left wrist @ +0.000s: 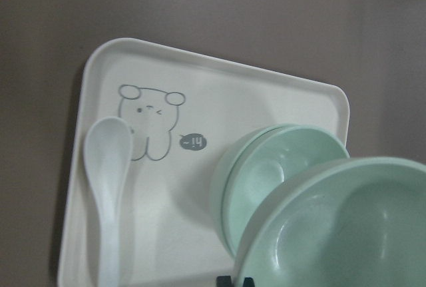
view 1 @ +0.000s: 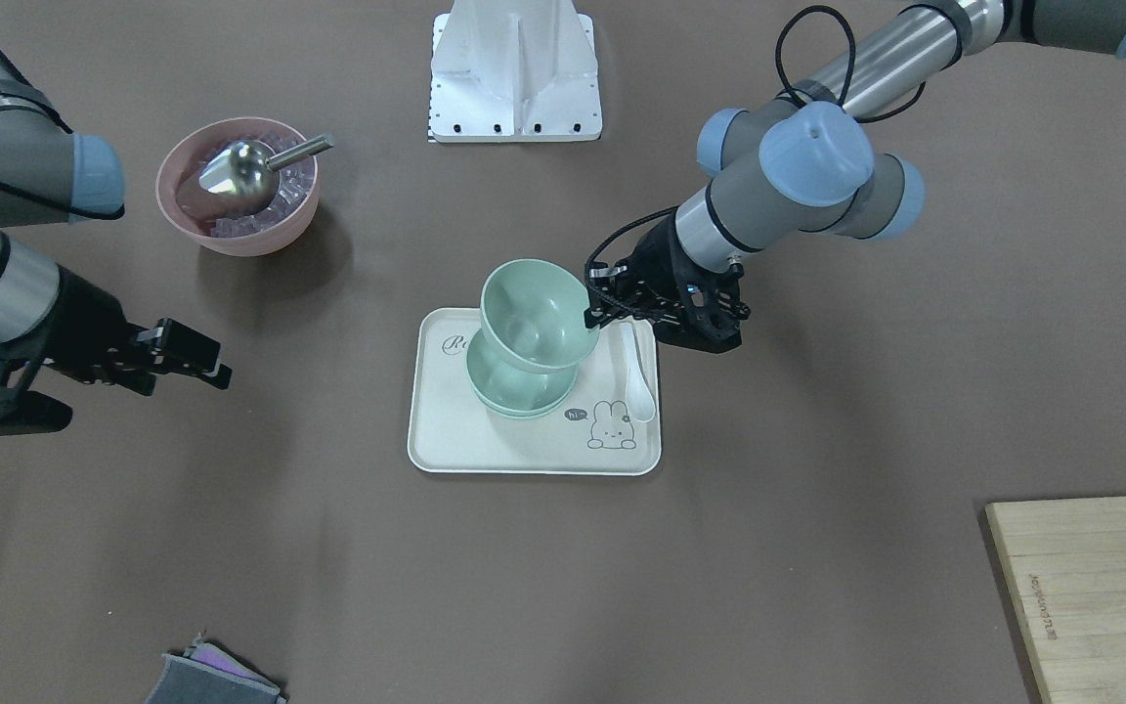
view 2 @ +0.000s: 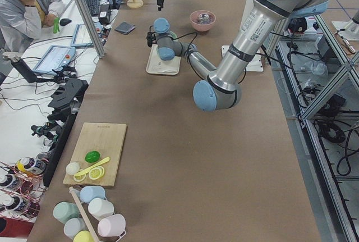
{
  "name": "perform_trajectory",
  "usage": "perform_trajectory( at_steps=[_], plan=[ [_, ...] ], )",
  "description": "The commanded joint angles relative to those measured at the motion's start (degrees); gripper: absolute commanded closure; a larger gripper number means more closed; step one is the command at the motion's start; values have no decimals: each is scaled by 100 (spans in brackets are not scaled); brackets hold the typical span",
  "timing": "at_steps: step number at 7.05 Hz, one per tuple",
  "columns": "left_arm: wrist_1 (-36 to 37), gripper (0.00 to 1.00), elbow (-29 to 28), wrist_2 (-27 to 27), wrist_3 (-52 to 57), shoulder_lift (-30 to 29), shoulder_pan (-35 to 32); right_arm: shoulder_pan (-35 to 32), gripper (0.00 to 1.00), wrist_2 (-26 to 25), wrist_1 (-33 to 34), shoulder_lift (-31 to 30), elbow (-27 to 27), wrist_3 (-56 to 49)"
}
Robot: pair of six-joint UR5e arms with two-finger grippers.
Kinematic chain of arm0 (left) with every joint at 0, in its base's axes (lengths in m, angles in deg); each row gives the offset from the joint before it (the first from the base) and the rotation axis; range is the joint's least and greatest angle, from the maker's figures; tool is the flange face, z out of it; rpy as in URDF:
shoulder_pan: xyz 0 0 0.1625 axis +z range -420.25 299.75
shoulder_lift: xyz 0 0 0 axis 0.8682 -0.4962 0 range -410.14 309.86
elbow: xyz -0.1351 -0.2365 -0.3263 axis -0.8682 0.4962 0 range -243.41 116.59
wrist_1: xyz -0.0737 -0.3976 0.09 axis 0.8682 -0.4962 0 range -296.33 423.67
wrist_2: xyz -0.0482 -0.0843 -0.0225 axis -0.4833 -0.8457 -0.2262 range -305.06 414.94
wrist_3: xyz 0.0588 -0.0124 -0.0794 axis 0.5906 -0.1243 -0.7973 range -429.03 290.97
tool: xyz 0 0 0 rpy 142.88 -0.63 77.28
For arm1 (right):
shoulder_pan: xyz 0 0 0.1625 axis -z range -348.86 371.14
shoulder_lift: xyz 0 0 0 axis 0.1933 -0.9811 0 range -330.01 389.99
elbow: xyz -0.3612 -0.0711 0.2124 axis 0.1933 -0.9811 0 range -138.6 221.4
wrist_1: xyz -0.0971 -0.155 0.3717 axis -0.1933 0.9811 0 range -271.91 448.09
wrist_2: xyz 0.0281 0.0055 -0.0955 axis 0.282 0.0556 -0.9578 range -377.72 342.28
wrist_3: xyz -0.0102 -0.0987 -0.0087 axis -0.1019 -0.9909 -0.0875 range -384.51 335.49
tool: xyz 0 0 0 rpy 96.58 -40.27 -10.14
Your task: Stack green bowls together
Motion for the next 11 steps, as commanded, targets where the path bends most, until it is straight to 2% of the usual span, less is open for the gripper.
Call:
perform_trajectory(
  at_steps=[1,4,9,11],
  plan=[
    [0,100,-137,170,2,-157,115,-296,0,50,8,-440,-19,-843],
    [-9,100,-243,362,54,-201,115,-297,0,50,8,-450,-19,-854],
    [-26,100,-313,372,81,-201,107,-288,0,41,-1,-450,-72,-854],
    [-52,100,-339,607,81,-201,107,-297,0,41,-1,-459,-72,-854]
  ],
)
